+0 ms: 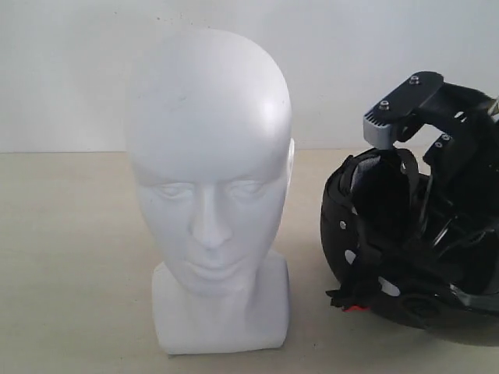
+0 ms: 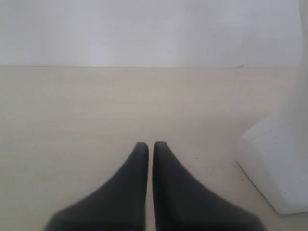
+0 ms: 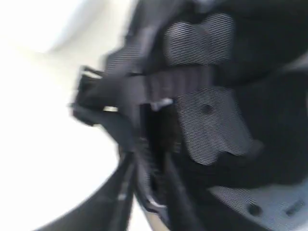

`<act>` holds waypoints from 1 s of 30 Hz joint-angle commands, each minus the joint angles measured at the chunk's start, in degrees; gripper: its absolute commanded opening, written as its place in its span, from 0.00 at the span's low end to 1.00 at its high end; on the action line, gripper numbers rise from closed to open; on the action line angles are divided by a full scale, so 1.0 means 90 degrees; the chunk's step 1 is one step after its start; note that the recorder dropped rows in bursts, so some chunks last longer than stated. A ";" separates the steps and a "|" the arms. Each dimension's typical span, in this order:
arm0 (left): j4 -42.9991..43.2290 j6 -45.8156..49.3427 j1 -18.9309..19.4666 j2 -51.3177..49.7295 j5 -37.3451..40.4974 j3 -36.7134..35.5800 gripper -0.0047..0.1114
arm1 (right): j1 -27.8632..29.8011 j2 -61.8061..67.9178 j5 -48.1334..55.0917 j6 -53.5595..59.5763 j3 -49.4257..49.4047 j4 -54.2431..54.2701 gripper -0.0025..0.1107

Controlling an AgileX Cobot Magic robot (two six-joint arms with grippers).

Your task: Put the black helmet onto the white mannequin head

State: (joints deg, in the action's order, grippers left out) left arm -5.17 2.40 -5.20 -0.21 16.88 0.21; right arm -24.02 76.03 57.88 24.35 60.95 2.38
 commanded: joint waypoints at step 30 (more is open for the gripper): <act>0.0007 0.0033 0.0002 0.0023 0.0004 -0.0023 0.08 | -0.0573 0.1935 -0.0421 -0.0179 0.0040 -0.0586 0.72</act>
State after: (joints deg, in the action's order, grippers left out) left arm -5.17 2.40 -5.20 -0.21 16.88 0.21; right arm -28.94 93.24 54.63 24.47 61.04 -1.05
